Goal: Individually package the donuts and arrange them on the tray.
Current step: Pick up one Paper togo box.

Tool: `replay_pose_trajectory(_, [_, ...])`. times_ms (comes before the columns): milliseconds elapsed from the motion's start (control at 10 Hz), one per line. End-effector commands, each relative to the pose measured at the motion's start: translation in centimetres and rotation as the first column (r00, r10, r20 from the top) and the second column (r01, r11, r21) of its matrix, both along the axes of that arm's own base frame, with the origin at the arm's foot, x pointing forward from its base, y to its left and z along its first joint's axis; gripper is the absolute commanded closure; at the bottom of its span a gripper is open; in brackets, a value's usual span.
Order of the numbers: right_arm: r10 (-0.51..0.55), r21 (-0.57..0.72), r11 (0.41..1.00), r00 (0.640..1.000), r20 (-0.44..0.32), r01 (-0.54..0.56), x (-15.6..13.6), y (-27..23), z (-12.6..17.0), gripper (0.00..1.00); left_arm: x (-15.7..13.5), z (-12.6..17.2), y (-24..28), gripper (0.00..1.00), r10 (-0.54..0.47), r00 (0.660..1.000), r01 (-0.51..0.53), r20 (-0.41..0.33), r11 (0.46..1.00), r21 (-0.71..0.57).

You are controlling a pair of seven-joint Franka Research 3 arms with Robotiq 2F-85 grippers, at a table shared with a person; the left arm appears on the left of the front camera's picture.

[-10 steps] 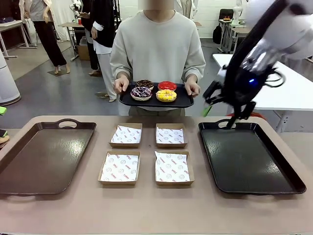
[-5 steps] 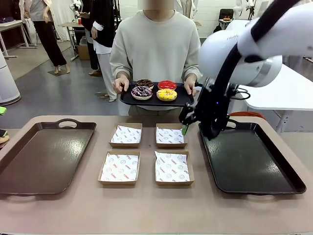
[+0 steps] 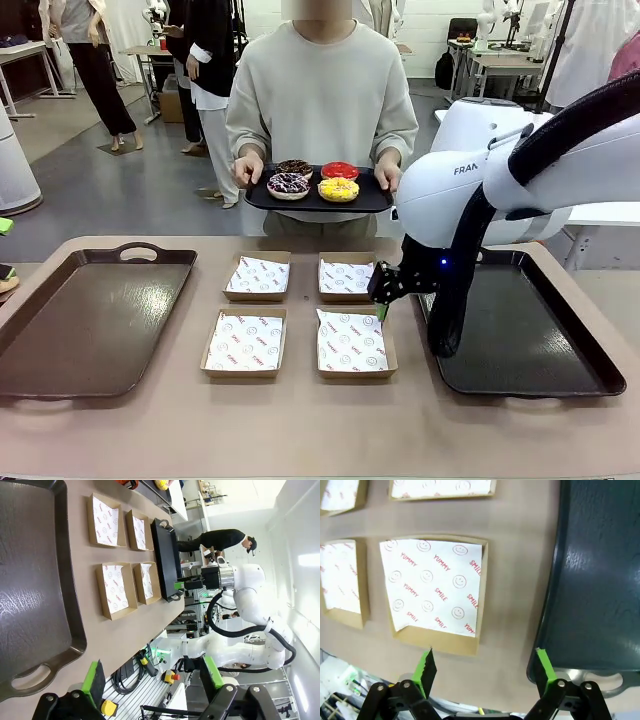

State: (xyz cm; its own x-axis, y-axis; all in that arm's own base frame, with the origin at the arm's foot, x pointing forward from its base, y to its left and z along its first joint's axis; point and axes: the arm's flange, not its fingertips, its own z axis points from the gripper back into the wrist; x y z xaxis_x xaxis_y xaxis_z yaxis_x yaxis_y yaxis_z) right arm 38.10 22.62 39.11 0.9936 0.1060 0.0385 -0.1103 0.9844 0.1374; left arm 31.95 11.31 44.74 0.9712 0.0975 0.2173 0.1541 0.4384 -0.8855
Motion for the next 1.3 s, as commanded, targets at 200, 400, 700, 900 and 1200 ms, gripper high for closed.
replay_pose_trajectory(200, [0.003,-0.001,1.0,1.0,-0.006,-0.003,0.0,0.1,0.1,0.0,0.0,0.1,0.1,0.0,-0.001,1.0,0.001,0.01,1.0,-0.011])
replay_pose_trajectory(400, [0.003,-0.001,1.0,1.0,-0.006,-0.003,0.0,0.1,0.1,0.0,0.0,0.1,0.1,0.0,-0.001,1.0,0.001,0.01,1.0,-0.011])
replay_pose_trajectory(700, [-0.062,-0.048,0.997,0.997,-0.043,0.06,0.8,0.6,-1.3,0.0,0.0,0.1,0.1,0.0,-0.001,1.0,0.001,0.01,1.0,-0.011])
replay_pose_trajectory(900, [-0.126,-0.094,0.988,0.991,-0.033,0.123,1.7,2.1,-2.6,0.0,0.0,0.1,0.1,0.0,-0.001,1.0,0.001,0.01,1.0,-0.011])
replay_pose_trajectory(1200, [-0.173,-0.091,0.981,0.985,-0.015,0.171,2.9,3.7,-4.1,0.0,0.0,0.1,0.1,0.0,-0.001,1.0,0.001,0.01,1.0,-0.011])
